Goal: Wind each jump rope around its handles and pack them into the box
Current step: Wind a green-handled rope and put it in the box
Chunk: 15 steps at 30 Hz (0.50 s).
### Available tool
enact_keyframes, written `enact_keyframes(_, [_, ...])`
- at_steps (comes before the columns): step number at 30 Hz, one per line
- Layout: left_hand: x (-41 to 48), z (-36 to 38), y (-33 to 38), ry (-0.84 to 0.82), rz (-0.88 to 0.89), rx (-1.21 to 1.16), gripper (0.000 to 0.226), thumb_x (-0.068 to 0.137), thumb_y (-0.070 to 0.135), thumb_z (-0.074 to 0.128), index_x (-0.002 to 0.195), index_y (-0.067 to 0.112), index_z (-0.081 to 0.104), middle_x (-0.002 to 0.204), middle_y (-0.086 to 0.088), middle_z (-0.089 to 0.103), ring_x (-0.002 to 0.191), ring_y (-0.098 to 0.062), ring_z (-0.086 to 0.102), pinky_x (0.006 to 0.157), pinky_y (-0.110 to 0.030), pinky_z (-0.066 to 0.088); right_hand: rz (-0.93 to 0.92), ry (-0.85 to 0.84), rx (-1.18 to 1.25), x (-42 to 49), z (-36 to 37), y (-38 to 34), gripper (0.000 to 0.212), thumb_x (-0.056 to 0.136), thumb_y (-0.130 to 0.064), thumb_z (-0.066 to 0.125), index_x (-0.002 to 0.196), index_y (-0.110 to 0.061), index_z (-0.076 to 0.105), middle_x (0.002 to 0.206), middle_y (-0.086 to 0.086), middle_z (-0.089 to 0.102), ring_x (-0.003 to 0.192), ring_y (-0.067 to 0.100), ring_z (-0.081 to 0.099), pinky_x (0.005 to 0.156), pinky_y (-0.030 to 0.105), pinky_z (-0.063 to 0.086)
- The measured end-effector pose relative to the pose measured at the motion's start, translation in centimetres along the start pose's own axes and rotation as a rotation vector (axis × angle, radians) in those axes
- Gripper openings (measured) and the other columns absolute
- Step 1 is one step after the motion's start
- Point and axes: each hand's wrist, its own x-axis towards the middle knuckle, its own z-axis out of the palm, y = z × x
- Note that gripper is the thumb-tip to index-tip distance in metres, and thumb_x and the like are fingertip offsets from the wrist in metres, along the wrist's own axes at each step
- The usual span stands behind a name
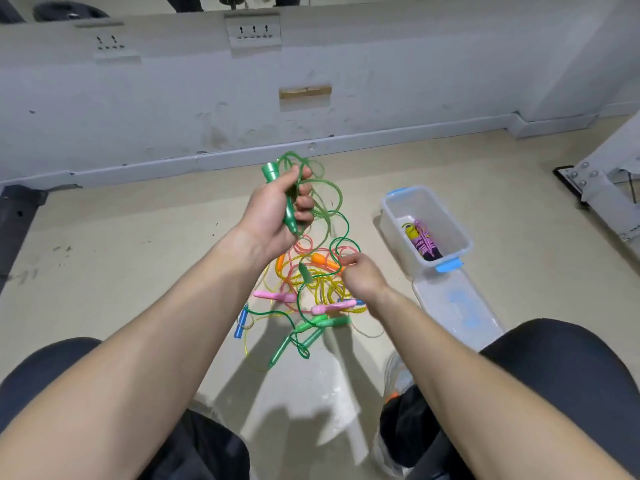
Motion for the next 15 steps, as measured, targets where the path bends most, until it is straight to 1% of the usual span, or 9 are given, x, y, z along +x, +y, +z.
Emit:
enact_keyframes(1, [0.1,0.1,0.1,0.002,-0.004,-0.011,0.021,0.106,0.027,0.045,0.091,0.019,0.056,0.061,0.008,0.046,0.042,-0.001,0.040,0.036,-0.013,0.027,-0.011,-0.048,-0.033,-0.1,0.9,0.4,0.049,0.082,-0.009,0.050,0.128,-0.025,0.059,0.123,0.012,0.054,0.103,0.028,0.060,0.075,0.028,0.051])
enact_keyframes(2, [0.1,0.2,0.1,0.006,-0.008,-0.022,0.020,0.106,0.027,0.045,0.091,0.018,0.055,0.061,0.008,0.046,0.042,-0.001,0.040,0.036,-0.013,0.027,-0.033,-0.074,-0.059,-0.1,1.7,0.6,0.061,0.081,-0.011,0.055,0.138,-0.032,0.052,0.136,0.010,0.043,0.120,0.028,0.053,0.088,0.032,0.051])
enact_keyframes(3, [0.1,0.2,0.1,0.006,-0.012,-0.031,0.020,0.106,0.027,0.045,0.091,0.018,0.055,0.061,0.008,0.046,0.042,-0.002,0.041,0.036,-0.013,0.027,-0.047,-0.085,-0.064,0.0,2.3,0.2,0.067,0.081,-0.015,0.059,0.144,-0.036,0.045,0.143,0.008,0.034,0.132,0.029,0.041,0.098,0.035,0.048])
enact_keyframes(4, [0.1,0.2,0.1,0.004,-0.015,-0.039,0.020,0.106,0.027,0.046,0.091,0.018,0.055,0.061,0.007,0.046,0.042,-0.002,0.041,0.036,-0.013,0.027,-0.071,-0.087,-0.069,0.3,2.9,-0.1,0.070,0.083,-0.021,0.063,0.148,-0.038,0.041,0.146,0.007,0.028,0.138,0.030,0.032,0.099,0.032,0.046])
enact_keyframes(5, [0.1,0.2,0.2,0.001,-0.019,-0.045,0.020,0.106,0.027,0.046,0.091,0.018,0.055,0.061,0.007,0.046,0.042,-0.002,0.041,0.037,-0.013,0.027,-0.091,-0.088,-0.083,0.5,3.3,-0.5,0.070,0.085,-0.027,0.066,0.149,-0.039,0.039,0.146,0.006,0.027,0.140,0.030,0.028,0.099,0.030,0.044])
enact_keyframes(8, [0.2,-0.1,0.4,-0.007,-0.032,-0.061,0.020,0.106,0.027,0.046,0.091,0.018,0.056,0.062,0.008,0.046,0.043,-0.002,0.041,0.037,-0.013,0.027,-0.115,-0.076,-0.109,1.2,4.8,-1.0,0.058,0.089,-0.040,0.067,0.142,-0.038,0.047,0.144,0.008,0.029,0.139,0.033,0.027,0.111,0.033,0.029])
enact_keyframes(12, [0.7,-0.6,0.6,0.004,-0.045,-0.105,0.019,0.105,0.026,0.046,0.091,0.019,0.055,0.062,0.008,0.047,0.044,-0.002,0.042,0.038,-0.014,0.027,-0.112,-0.066,-0.168,2.4,6.5,-0.2,0.064,0.088,-0.052,0.067,0.144,-0.028,0.048,0.144,0.009,0.033,0.137,0.033,0.031,0.114,0.036,0.028])
enact_keyframes(13, [0.7,-0.7,0.7,0.005,-0.047,-0.109,0.018,0.105,0.026,0.046,0.091,0.019,0.055,0.062,0.008,0.047,0.044,-0.002,0.042,0.038,-0.014,0.027,-0.149,-0.074,-0.183,2.7,7.0,0.0,0.055,0.089,-0.053,0.063,0.138,-0.028,0.054,0.142,0.008,0.039,0.135,0.031,0.034,0.115,0.037,0.030])
enact_keyframes(15, [1.0,-0.9,1.0,0.009,-0.055,-0.111,0.018,0.105,0.026,0.047,0.091,0.019,0.055,0.062,0.008,0.047,0.044,-0.002,0.042,0.038,-0.013,0.027,-0.244,-0.122,-0.178,3.2,7.8,0.4,0.028,0.093,-0.044,0.053,0.107,-0.027,0.071,0.124,0.004,0.060,0.120,0.025,0.053,0.106,0.039,0.042])
